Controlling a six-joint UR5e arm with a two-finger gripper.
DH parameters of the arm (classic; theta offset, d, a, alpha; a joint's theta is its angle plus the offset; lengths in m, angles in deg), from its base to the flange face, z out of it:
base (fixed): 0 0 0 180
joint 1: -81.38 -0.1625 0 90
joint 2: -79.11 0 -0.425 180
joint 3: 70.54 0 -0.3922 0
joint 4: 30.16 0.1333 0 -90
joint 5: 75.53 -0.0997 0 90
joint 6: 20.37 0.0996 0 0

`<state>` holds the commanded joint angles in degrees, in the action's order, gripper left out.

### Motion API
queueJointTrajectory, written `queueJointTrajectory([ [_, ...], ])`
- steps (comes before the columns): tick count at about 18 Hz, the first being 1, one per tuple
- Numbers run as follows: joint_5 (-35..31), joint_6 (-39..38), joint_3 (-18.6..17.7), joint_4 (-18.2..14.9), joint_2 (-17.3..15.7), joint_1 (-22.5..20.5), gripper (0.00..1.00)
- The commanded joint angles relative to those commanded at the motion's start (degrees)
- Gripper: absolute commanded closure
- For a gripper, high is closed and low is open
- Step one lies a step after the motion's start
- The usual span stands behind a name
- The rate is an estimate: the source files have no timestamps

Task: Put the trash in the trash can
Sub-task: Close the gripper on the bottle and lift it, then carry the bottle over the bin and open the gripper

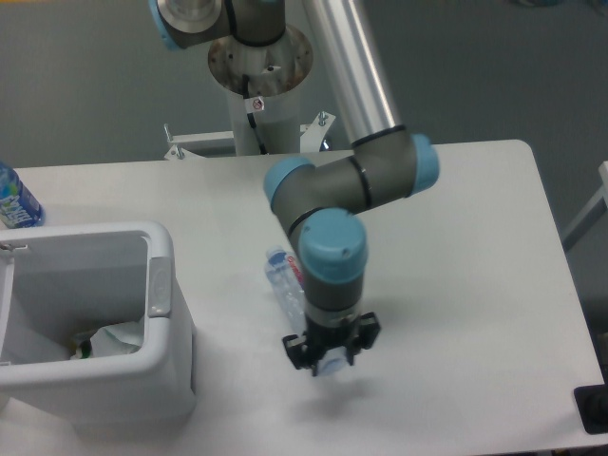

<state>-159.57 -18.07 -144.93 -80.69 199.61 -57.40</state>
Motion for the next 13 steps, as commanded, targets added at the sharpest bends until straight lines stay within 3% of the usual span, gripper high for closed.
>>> queueJointTrajectory([
  [3,3.8,-4.6,6.7,1.1,-0.7,-1.6,0.44],
  [5,5.6,-6.9,9.2,2.8,-2.0,-1.9,0.44],
  [8,8.4,-9.6,10.4,4.7,-5.2,-2.3,0.44],
  [13,12.5,-10.9,10.4,4.8,-10.0,-0.2,0.44],
])
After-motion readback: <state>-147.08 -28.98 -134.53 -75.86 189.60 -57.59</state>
